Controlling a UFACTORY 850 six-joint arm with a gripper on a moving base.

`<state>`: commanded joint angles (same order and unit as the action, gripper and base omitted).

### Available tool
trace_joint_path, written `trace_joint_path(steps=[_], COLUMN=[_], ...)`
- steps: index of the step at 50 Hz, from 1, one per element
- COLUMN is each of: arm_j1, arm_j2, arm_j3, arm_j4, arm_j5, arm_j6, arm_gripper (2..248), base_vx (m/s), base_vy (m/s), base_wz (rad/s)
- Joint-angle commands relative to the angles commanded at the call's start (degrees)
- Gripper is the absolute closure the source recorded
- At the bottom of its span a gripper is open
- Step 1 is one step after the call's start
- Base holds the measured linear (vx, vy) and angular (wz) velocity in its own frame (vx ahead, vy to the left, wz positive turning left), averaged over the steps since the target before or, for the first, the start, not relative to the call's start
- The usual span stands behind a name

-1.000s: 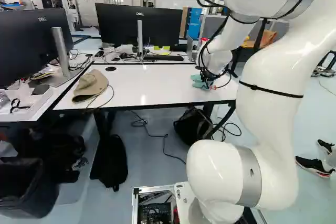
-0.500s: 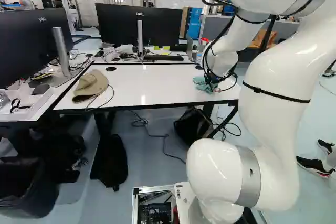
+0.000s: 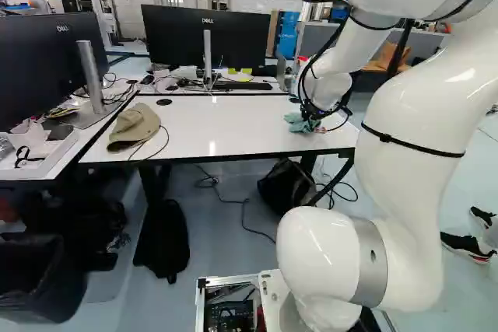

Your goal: Clean the table with the green towel

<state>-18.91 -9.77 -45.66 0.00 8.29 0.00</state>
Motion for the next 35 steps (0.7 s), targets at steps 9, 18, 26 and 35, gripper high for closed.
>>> trace_joint_path(steps=[9,18,26,35], arm_j1=[1.58,3.18,4.5,5.63], arm_j2=[2.33,4.66,6.08,8.18], arm_j3=[1.23,2.41,3.63,5.83], arm_j4=[0.0,0.0,0.0,0.0], arm_j5=[0.0,0.0,0.0,0.0], arm_j6=[0.0,0.0,0.0,0.0], arm_gripper=[208,208,208,208], base_vx=[0.0,0.0,0.0,0.0], base_vy=[0.0,0.0,0.0,0.0], base_wz=[0.0,0.0,0.0,0.0])
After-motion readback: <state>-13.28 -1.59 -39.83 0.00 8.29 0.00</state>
